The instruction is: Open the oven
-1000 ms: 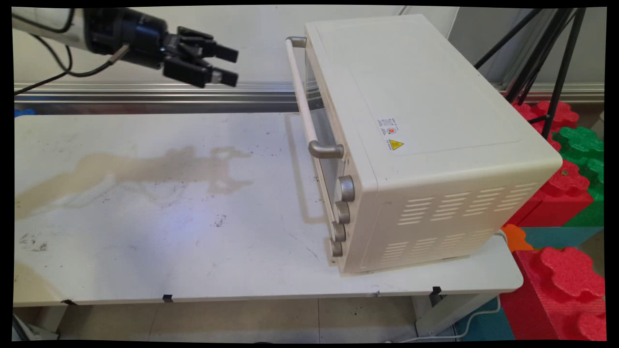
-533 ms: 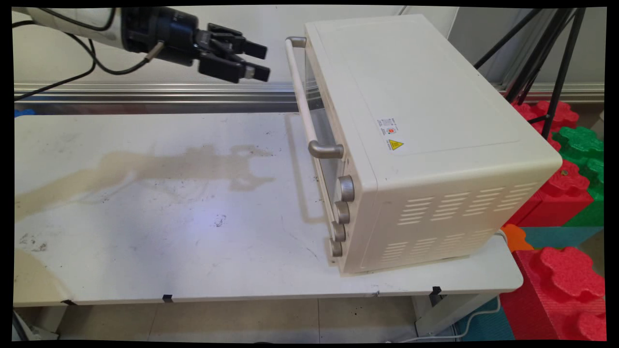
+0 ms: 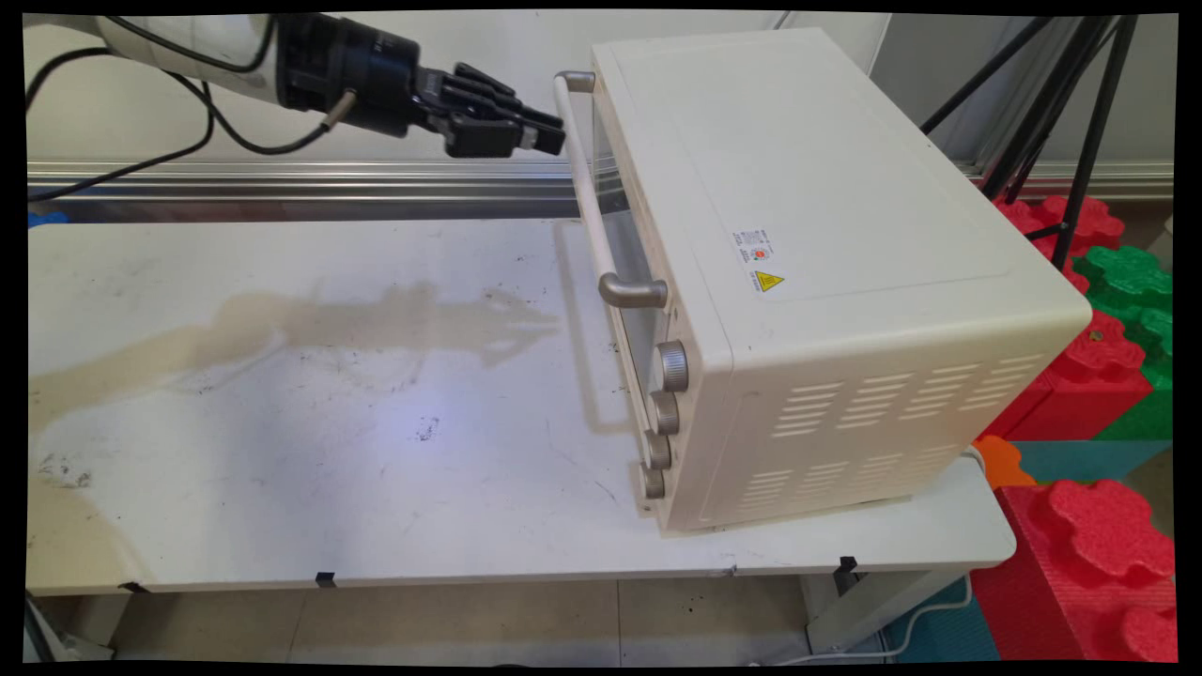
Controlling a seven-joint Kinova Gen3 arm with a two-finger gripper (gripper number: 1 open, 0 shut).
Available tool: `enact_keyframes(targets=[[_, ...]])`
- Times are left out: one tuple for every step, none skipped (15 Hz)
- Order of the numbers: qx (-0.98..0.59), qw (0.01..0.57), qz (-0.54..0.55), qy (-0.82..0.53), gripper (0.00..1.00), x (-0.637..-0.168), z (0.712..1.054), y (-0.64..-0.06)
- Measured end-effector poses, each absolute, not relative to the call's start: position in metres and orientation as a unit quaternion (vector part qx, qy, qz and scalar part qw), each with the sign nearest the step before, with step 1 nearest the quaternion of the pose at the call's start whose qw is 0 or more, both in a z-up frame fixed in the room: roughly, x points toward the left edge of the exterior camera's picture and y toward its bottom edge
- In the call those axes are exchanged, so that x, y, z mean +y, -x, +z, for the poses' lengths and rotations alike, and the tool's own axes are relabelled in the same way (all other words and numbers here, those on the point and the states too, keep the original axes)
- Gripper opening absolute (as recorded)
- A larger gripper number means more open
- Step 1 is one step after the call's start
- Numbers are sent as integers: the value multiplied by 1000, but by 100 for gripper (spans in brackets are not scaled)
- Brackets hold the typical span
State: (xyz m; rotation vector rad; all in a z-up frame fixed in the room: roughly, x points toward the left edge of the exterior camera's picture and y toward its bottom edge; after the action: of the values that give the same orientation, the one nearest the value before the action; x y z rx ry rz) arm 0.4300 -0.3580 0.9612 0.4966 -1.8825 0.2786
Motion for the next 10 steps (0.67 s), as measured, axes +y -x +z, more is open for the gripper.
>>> enact_keyframes(targets=[[-798, 553, 117, -210, 0, -359, 960, -428], [-799, 552, 116, -208, 0, -360, 957, -424], [-801, 550, 114, -207, 0, -362, 954, -419], [-803, 548, 112, -206, 0, -364, 951, -414], [-805, 546, 110, -205, 0, -365, 948, -409], [-806, 545, 109, -205, 0, -366, 946, -407], [-807, 543, 108, -204, 0, -368, 943, -402], [-808, 543, 107, -204, 0, -369, 942, -400], [-809, 542, 107, -204, 0, -370, 940, -396], [-810, 541, 106, -203, 0, -371, 938, -393]])
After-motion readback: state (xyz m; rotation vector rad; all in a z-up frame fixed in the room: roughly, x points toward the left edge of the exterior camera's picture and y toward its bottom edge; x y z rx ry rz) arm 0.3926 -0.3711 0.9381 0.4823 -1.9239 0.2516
